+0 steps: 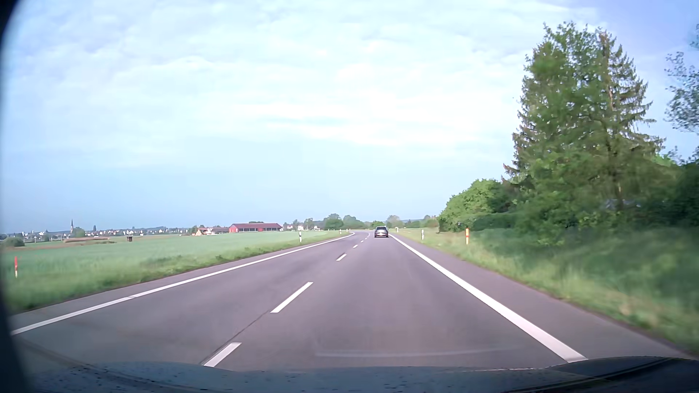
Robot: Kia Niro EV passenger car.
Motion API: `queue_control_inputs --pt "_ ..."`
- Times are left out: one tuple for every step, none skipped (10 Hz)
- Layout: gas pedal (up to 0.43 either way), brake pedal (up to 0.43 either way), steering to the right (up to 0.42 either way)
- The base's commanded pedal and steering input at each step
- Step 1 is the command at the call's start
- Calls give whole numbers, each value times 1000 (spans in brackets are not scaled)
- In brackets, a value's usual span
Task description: Follow the waypoints while adhering to traffic rules and regulations
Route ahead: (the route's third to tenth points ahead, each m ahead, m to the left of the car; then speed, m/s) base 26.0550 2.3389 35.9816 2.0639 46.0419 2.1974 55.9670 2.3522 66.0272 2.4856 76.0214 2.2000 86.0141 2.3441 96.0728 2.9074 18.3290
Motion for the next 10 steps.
queue_control_inputs --pt "177 0 -2" --pt "177 0 -2" --pt "177 0 -2" --pt "177 0 -2" --pt "177 0 -2" --pt "177 0 -2" --pt "177 0 -2" --pt "177 0 -2" --pt "177 0 -2" --pt "177 0 -2"
